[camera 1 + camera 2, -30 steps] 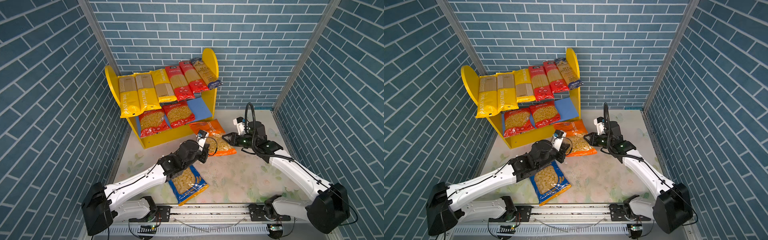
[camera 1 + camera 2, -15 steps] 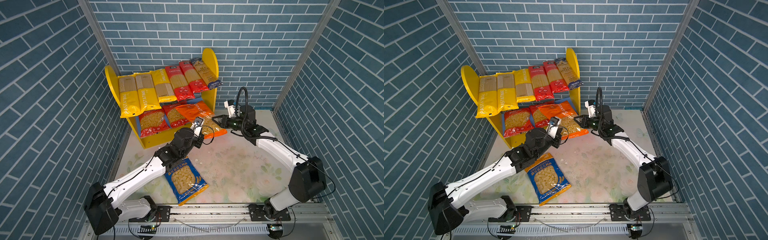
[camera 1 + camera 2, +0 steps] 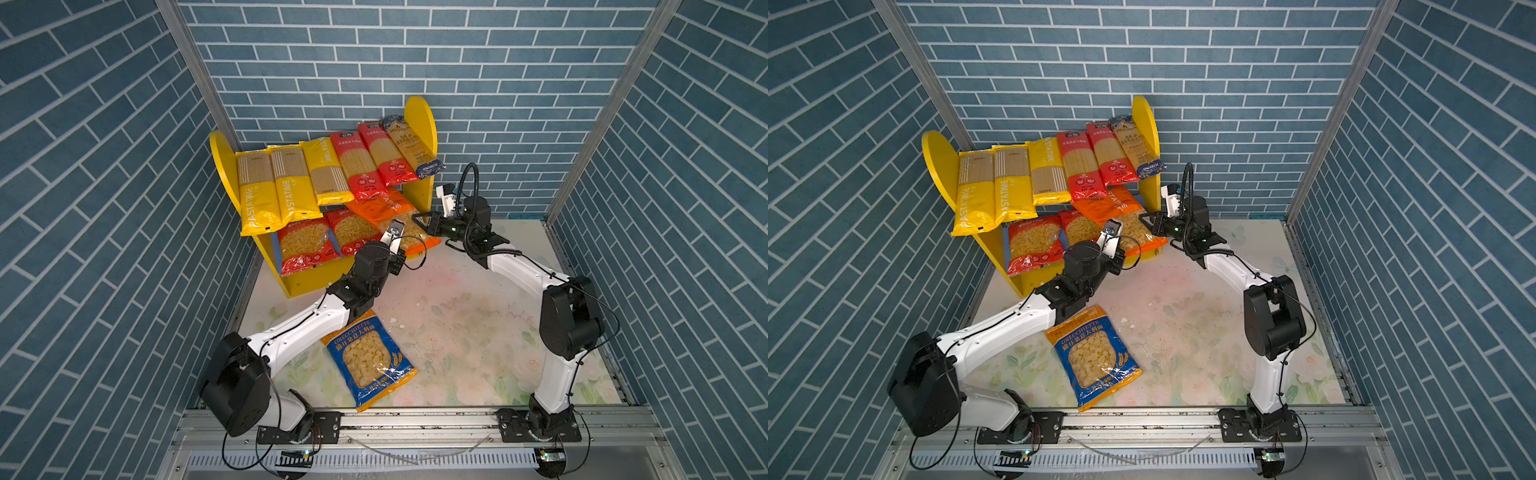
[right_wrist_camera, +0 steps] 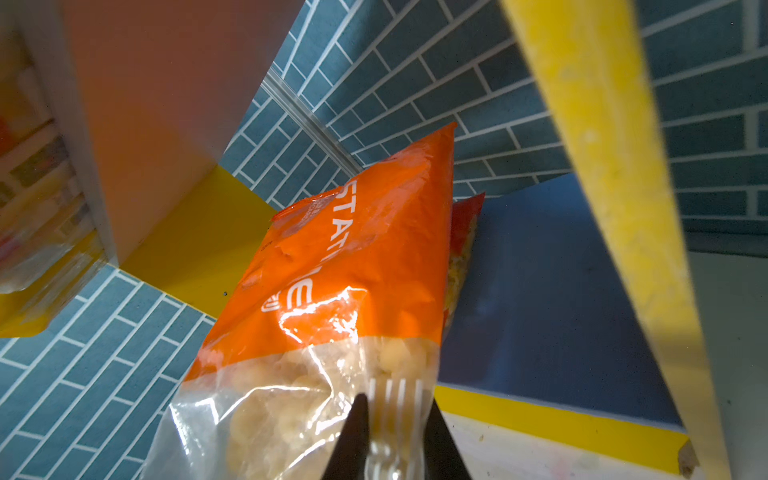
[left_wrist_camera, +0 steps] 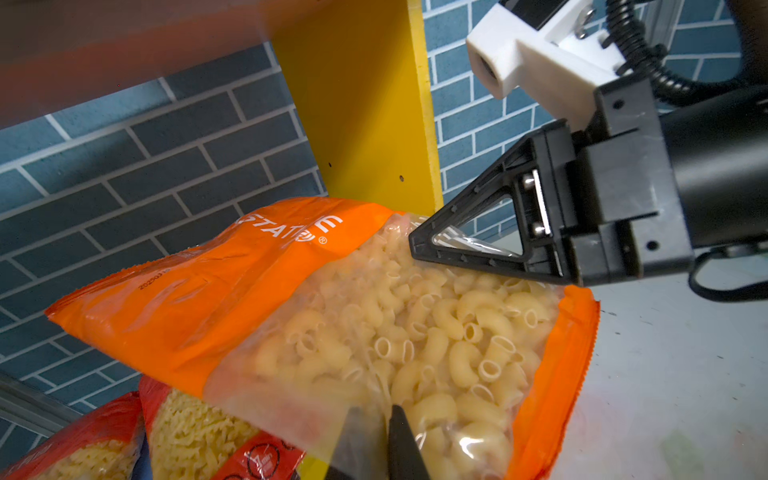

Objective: Place and organize the pasta boxes and bags onto the shelf
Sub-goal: 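Lift the orange bag with both grippers toward the blue lower shelf, then push the orange bag onto the blue shelf beside the red bags with both grippers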

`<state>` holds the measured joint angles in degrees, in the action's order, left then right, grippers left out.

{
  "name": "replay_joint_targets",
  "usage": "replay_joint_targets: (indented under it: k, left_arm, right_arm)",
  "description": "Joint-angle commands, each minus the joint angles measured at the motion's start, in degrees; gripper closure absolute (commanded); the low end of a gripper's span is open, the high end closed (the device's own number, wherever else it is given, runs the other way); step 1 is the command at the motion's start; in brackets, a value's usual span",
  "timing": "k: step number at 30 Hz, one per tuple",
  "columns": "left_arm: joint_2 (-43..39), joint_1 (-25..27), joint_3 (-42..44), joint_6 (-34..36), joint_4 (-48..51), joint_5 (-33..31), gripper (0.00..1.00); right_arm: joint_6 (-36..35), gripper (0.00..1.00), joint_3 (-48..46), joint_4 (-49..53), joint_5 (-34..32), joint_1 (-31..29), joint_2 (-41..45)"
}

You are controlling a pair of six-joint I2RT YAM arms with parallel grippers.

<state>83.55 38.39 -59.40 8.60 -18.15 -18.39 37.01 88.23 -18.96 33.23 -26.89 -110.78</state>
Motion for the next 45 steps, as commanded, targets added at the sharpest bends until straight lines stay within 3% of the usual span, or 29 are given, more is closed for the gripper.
replay_joint_targets:
  k: [1, 8, 12, 15, 22, 25, 31, 34, 37, 40, 45]
  left_arm:
    - [2.7, -1.0, -2.1, -0.3, -8.2, 0.5, 1.00]
    - [13.8, -5.6, -9.2, -2.5, -8.4, 3.9, 1.00]
    - [18.3, -7.8, -13.8, -5.1, -4.1, 9.1, 1.00]
    - [20.1, -8.3, -15.2, -6.3, -1.7, 9.7, 1.00]
    - [20.8, -9.0, -14.0, -9.1, -1.9, 8.7, 1.00]
    - [21.2, -9.3, -14.8, -11.5, -0.4, 9.4, 1.00]
    - [20.6, -9.5, -13.8, -13.7, 0.9, 11.1, 1.00]
    - [20.5, -10.5, -13.6, -14.9, 2.3, 12.7, 1.00]
    - [20.1, -10.8, -13.6, -16.1, 3.3, 13.5, 1.00]
    - [20.2, -10.9, -14.8, -16.6, 4.9, 15.0, 1.00]
    - [20.3, -11.7, -15.0, -19.8, 6.5, 17.3, 1.00]
  right_arm:
    - [-0.5, 1.00, 6.8, -13.1, -10.2, 2.3, -4.6]
    - [-2.1, 0.99, 11.0, -11.9, -14.2, 1.9, -10.5]
    - [-2.8, 0.74, 8.9, -8.1, -14.4, 2.0, -8.6]
    - [-3.0, 0.59, 5.5, -7.0, -14.2, 2.0, -5.9]
    - [-2.7, 0.45, -2.1, -2.6, -16.0, 2.3, 1.1]
    - [-1.7, 0.33, -7.0, 0.9, -17.6, 2.4, 5.0]
    - [8.5, 0.26, -16.5, 7.3, -18.5, 2.3, 11.0]
    - [17.2, 0.20, -22.3, 2.7, -16.1, 1.6, 12.7]
    - [23.8, 0.06, -24.5, -3.1, -14.4, -0.5, 12.1]
    - [28.0, 0.07, -23.2, -6.2, -14.7, -2.5, 9.6]
    - [34.1, 0.16, -18.5, -13.2, -18.1, -4.2, 2.4]
